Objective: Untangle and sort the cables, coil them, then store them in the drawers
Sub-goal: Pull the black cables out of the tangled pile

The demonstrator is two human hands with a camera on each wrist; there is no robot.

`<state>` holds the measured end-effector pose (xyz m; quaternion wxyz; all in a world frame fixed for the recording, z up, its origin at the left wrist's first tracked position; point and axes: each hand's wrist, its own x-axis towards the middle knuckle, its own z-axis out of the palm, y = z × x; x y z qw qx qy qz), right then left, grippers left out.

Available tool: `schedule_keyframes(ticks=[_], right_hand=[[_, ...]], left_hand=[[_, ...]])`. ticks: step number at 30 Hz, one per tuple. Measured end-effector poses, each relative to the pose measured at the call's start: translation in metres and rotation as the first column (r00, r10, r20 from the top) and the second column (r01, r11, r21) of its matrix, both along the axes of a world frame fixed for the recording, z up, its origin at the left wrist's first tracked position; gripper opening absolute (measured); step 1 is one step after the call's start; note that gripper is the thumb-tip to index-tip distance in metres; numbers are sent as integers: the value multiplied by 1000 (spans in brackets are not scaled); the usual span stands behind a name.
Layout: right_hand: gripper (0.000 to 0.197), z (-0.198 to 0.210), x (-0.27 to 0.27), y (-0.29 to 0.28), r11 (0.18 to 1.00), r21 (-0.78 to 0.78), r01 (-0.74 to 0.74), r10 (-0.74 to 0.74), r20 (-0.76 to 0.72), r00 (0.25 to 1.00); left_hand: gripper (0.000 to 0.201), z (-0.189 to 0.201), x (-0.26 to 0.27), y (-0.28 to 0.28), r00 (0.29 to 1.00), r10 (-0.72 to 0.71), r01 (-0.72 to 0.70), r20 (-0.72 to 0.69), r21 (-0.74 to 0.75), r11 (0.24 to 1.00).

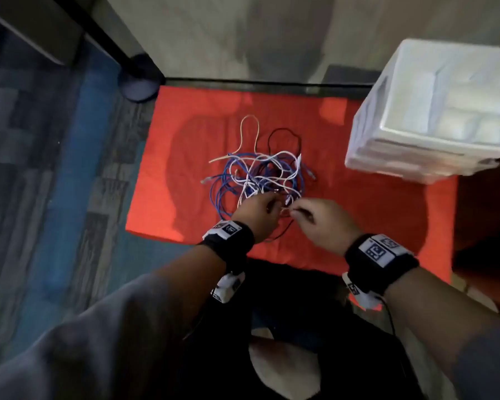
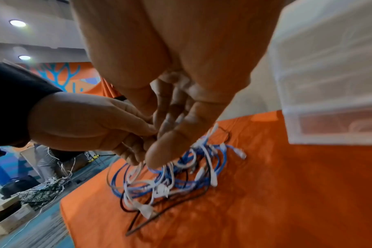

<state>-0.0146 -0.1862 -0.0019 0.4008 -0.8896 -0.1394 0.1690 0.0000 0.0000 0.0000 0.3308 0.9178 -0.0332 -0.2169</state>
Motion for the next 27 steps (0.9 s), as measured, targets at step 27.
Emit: schedule_keyframes(ticks=[27], right_hand=[[16, -99, -61, 38, 990, 35, 135, -140, 323, 936]], left_hand=[[27, -92, -58, 47, 769, -393, 354, 504, 176, 918]])
